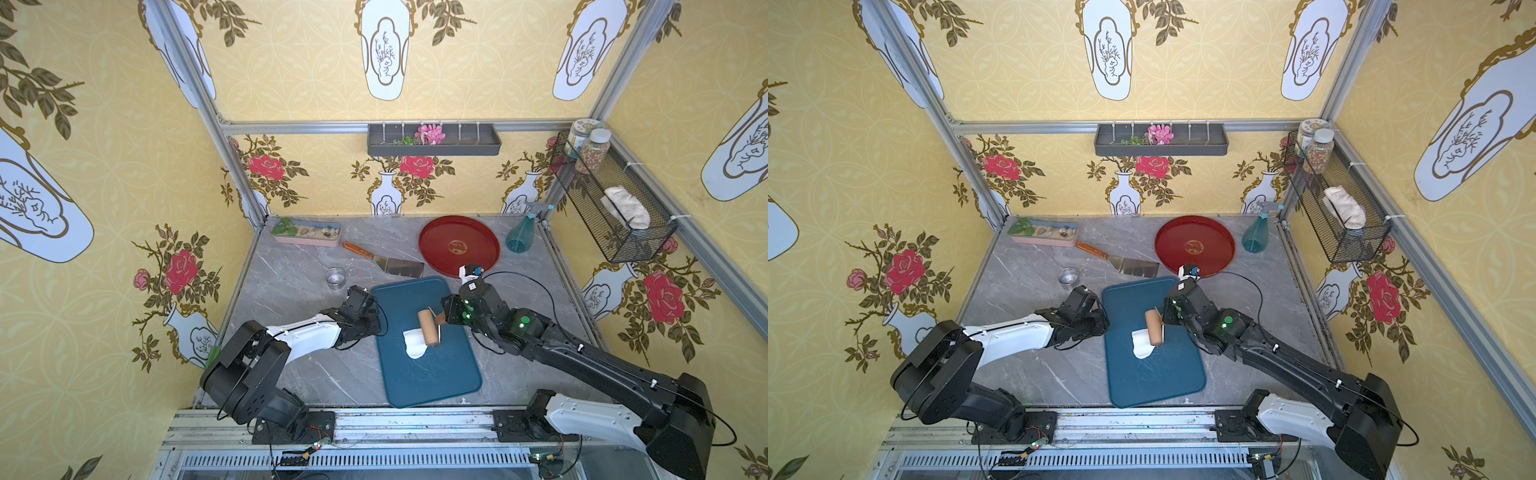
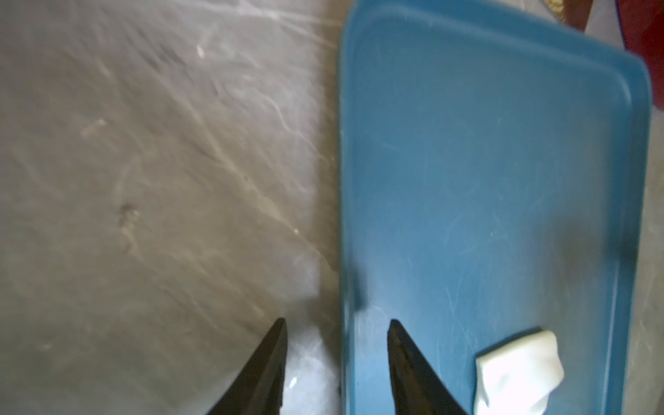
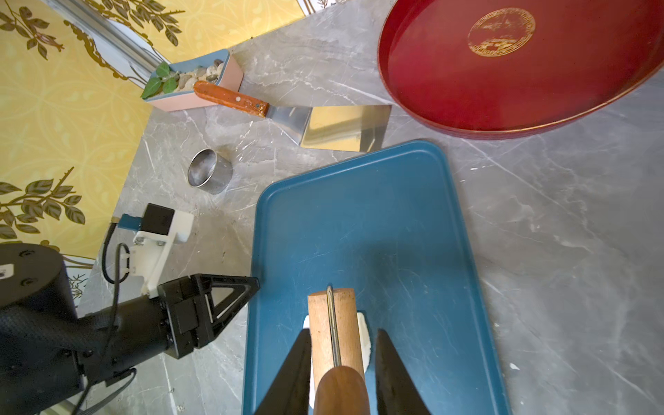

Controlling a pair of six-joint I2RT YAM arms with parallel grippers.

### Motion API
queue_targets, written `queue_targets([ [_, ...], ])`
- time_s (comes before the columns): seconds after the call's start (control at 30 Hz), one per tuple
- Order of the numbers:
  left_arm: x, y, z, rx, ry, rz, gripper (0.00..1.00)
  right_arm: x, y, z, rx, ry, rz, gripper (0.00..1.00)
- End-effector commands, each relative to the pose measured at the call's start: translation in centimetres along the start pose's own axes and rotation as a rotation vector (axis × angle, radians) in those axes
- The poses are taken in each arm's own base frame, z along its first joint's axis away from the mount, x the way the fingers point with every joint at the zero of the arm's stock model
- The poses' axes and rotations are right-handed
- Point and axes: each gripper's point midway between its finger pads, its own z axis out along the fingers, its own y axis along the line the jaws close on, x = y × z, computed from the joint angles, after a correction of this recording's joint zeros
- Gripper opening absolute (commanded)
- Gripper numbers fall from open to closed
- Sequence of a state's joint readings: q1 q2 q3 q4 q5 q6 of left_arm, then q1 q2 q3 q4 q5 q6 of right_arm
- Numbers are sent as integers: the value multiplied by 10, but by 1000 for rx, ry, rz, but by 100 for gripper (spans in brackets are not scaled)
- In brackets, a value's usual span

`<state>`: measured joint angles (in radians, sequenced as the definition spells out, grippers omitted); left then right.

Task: Roll out the dumpling wrappers from the dough
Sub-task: Flatten out the dough on the work surface.

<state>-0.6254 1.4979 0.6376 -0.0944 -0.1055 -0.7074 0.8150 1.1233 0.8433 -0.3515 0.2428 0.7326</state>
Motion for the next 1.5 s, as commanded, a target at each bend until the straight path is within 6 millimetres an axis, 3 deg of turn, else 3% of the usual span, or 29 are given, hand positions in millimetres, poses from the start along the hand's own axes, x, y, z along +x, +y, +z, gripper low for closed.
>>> queue_targets([
  [0.0,5,-2,5,6,9,-32,48,-14,15,1,-19,-67,17,0],
  [0.17,7,-1,11,-7,10,-24,43,-8,18,3,3,-66,40,0],
  [0.43,9,6,15,-41,7,-28,12,1,6,5,60,-42,85,0],
  [0.6,10,9,14,-45,2,-42,0,10,5,12,80,-11,100,0],
  [0.8,9,9,13,-43,-5,-45,0,22,3,21,104,31,107,0],
  [1.47,10,7,17,-32,-4,-44,0,88,-43,31,302,311,13,0],
])
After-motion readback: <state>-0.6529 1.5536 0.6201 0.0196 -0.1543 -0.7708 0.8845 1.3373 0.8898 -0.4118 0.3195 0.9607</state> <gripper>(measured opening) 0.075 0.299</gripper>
